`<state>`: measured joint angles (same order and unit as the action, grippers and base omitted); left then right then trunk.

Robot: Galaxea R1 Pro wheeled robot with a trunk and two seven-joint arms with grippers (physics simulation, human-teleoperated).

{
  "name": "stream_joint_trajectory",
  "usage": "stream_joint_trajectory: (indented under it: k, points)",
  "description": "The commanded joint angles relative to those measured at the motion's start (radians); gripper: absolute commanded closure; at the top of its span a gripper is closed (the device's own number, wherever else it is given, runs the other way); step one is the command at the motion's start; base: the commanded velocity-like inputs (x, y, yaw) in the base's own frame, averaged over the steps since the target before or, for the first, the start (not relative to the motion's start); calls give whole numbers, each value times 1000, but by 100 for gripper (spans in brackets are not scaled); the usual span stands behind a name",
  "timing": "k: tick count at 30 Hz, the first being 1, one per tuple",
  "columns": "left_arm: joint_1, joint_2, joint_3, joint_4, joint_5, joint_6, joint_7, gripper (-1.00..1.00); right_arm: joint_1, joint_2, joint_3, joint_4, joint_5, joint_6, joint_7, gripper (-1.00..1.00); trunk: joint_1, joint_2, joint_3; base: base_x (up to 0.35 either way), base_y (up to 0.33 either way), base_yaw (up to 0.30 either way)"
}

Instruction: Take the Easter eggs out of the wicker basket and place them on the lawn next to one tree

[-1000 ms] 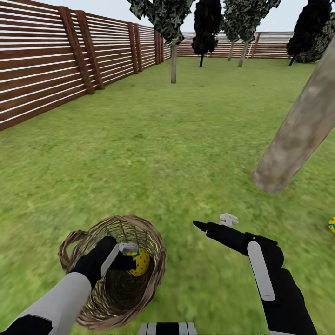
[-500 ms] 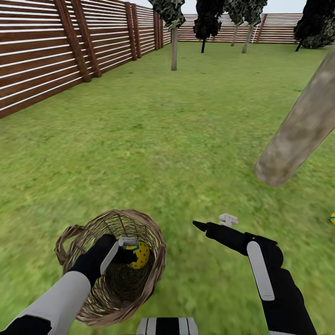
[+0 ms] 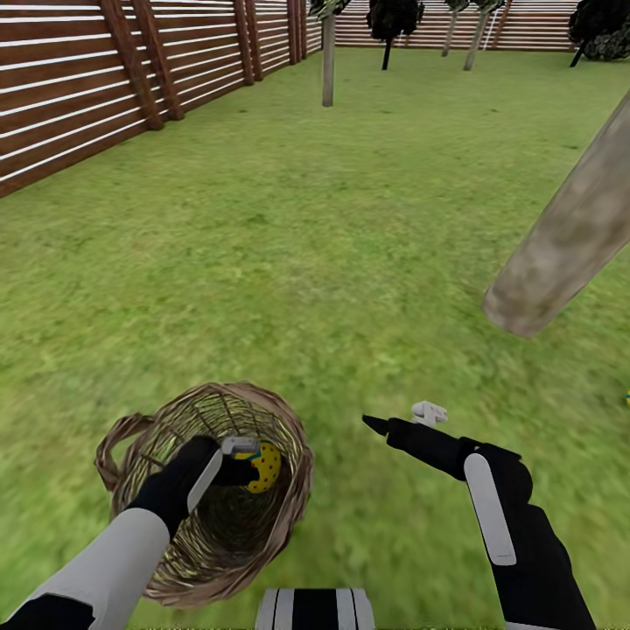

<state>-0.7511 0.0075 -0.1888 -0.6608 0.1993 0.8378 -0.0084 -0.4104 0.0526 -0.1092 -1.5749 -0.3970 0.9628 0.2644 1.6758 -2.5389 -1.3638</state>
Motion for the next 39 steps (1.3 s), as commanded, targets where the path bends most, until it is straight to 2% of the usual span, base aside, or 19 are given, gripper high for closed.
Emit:
stream_joint_trajectory:
  k: [1, 10, 25, 32, 39]
  points:
    - [0, 2, -3, -2, 2, 3, -2, -100, -1, 1, -3, -1, 7, 5, 10, -100, 0, -1, -5, 0, 0, 0]
    - [1, 5, -3, -50, 2, 0, -12, -100, -1, 2, -3, -1, 7, 5, 10, -100, 4, -3, -39, 0, 0, 0]
    - [0, 6, -2, -74, 2, 0, -45, -100, -1, 1, -3, -1, 7, 5, 10, -100, 4, -3, -39, 0, 0, 0]
    - [2, 43, 1, -149, 8, 2, -101, -100, -1, 2, -3, -1, 7, 5, 10, -100, 4, -3, -39, 0, 0, 0]
    - [4, 54, 2, -161, 9, 0, -112, -100, -1, 2, -3, -1, 7, 5, 10, -100, 7, -4, -63, 0, 0, 0]
